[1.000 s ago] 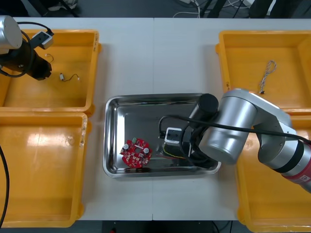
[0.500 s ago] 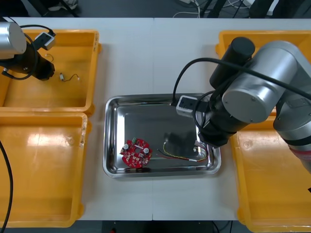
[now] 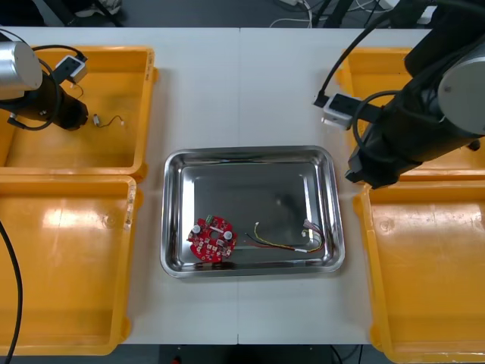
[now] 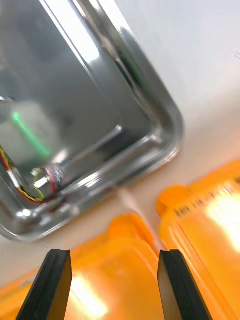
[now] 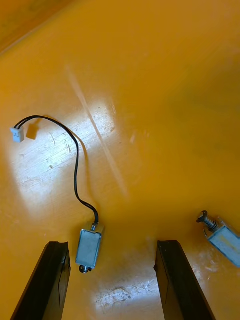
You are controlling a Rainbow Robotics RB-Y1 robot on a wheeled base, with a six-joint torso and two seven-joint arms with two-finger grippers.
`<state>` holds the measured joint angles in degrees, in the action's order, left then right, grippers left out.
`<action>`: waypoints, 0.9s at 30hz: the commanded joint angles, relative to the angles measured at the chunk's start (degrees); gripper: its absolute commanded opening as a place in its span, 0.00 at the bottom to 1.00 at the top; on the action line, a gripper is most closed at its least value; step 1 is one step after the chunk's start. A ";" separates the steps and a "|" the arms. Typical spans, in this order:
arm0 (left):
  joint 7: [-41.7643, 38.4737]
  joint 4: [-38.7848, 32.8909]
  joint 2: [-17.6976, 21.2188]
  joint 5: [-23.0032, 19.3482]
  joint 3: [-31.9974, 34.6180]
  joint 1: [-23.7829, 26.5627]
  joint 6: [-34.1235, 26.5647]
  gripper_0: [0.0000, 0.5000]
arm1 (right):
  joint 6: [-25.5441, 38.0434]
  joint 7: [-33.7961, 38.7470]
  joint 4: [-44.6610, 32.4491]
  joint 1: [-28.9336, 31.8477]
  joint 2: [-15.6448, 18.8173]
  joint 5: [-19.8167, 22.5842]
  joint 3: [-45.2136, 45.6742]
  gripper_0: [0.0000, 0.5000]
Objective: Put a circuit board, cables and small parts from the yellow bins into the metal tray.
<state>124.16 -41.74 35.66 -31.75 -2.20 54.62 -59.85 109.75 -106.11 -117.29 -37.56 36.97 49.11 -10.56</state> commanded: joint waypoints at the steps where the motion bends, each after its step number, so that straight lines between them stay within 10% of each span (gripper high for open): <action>1: 9.17 0.70 -0.24 -1.56 1.94 3.12 1.14 1.00 | 0.25 2.40 1.27 -2.61 5.31 2.13 5.72 1.00; 10: 10.22 1.31 0.72 -3.14 1.94 3.03 1.58 1.00 | 0.25 2.75 13.66 -6.30 6.36 1.25 12.93 1.00; 27: 13.65 1.31 2.75 -2.44 1.94 3.03 1.58 1.00 | 0.25 3.19 30.54 -12.63 4.25 -15.27 16.71 1.00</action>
<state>130.14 -40.37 35.77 -34.78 -1.38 54.68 -58.89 109.76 -105.16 -89.13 -45.81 41.34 36.16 3.58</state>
